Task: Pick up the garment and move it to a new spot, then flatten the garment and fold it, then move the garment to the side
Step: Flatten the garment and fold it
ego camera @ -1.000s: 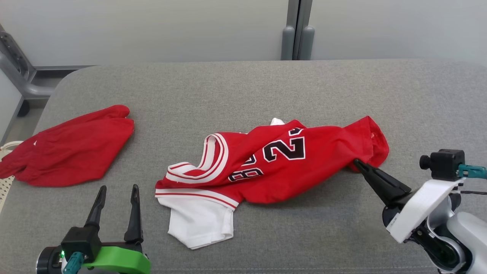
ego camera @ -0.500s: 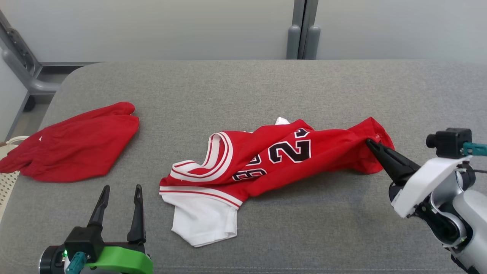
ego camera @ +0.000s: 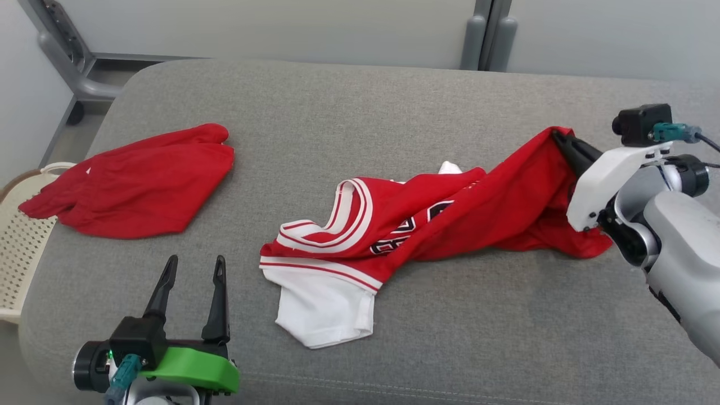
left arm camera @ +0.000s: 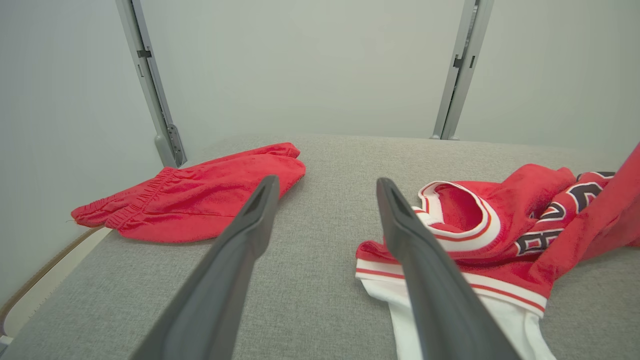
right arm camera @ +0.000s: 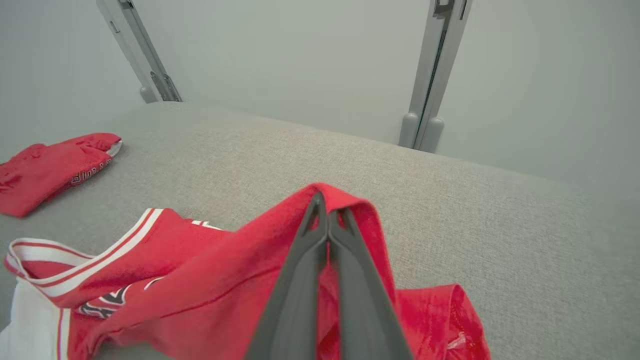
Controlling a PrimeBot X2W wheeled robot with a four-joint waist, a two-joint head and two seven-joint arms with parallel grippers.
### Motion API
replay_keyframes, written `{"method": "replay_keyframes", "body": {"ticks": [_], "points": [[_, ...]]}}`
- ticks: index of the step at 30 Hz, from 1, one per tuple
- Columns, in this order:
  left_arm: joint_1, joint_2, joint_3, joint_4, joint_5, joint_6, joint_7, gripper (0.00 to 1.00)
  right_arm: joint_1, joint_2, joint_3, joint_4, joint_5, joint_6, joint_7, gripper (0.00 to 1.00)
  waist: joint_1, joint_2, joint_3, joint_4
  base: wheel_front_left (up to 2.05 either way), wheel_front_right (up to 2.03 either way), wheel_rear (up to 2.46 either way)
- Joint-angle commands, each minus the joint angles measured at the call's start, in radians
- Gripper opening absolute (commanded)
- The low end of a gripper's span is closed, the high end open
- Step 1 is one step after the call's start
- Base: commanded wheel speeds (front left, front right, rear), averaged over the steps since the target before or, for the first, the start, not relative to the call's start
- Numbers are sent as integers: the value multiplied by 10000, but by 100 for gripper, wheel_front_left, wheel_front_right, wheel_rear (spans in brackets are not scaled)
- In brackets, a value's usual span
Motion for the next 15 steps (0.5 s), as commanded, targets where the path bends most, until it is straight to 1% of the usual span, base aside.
{"method": "replay_keyframes", "body": {"ticks": [1,6,11,15], "points": [[-202,15,-34,24,-84,18,-27,100,-278,93,150,414,-99,-10,-122,0,0,0,265,313,0,0,0],[-353,13,-241,62,-147,55,-27,100,-1154,462,807,2016,-230,-10,-520,0,0,0,526,638,0,0,0],[-455,13,-396,45,-247,94,-27,100,-1780,746,1412,3289,-487,-10,-985,0,0,0,736,819,0,0,0],[-550,15,-514,33,-313,164,-27,100,-2161,975,1662,4212,-687,-10,-1470,0,0,0,840,880,0,0,0]]}}
